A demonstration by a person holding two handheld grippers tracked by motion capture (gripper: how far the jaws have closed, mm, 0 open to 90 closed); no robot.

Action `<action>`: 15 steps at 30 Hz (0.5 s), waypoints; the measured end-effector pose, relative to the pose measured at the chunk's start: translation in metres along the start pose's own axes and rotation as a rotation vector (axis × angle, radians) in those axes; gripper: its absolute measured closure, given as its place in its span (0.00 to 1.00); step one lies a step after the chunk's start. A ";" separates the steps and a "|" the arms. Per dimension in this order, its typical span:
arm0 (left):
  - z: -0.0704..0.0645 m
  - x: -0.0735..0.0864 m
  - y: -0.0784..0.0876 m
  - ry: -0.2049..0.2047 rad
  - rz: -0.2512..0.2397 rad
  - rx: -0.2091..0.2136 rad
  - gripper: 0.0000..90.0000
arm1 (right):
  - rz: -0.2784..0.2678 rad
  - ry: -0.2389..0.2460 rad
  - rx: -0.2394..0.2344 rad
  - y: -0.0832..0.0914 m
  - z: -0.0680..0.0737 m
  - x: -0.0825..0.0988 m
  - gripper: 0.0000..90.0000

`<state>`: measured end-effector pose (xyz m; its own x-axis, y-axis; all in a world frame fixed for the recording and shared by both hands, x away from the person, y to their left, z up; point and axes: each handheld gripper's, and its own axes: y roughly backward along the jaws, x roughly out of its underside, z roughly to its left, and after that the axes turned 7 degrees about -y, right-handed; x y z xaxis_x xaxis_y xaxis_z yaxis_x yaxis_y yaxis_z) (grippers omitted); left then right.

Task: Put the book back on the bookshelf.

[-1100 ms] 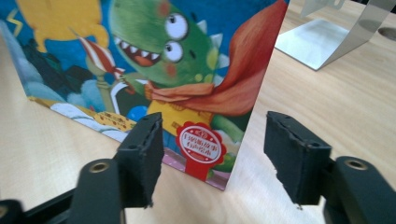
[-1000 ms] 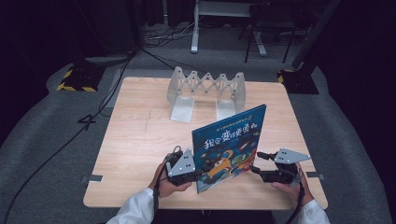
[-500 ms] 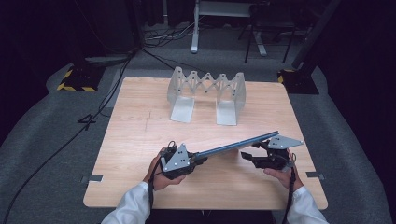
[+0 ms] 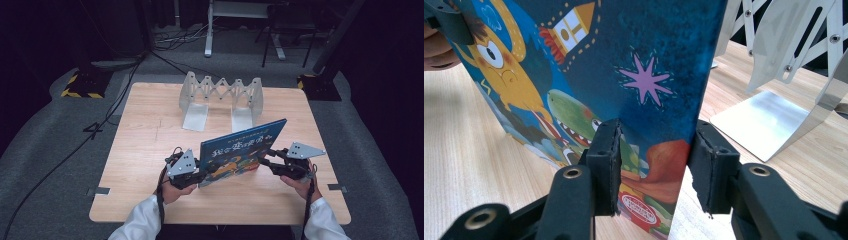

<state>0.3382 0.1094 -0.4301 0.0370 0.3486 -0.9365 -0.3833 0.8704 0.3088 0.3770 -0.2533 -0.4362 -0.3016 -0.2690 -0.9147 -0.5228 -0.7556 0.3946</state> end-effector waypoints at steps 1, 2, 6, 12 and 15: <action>0.000 0.001 0.000 0.007 -0.003 -0.007 0.90 | 0.004 -0.007 0.001 -0.001 -0.001 -0.001 0.66; 0.001 0.002 -0.001 0.022 -0.014 -0.014 0.89 | 0.007 -0.013 0.002 -0.002 -0.001 -0.002 0.66; 0.005 0.005 -0.001 0.052 -0.036 -0.045 0.87 | 0.018 -0.034 0.010 -0.007 -0.002 -0.006 0.66; 0.009 0.009 -0.001 0.078 -0.079 -0.043 0.85 | 0.017 -0.041 0.007 -0.010 -0.001 -0.006 0.67; 0.010 0.007 -0.001 0.073 -0.093 -0.030 0.85 | 0.012 -0.046 -0.001 -0.011 -0.001 -0.006 0.67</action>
<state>0.3480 0.1148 -0.4356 0.0070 0.2395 -0.9709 -0.4088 0.8868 0.2158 0.3851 -0.2443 -0.4353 -0.3443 -0.2505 -0.9048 -0.5180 -0.7531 0.4056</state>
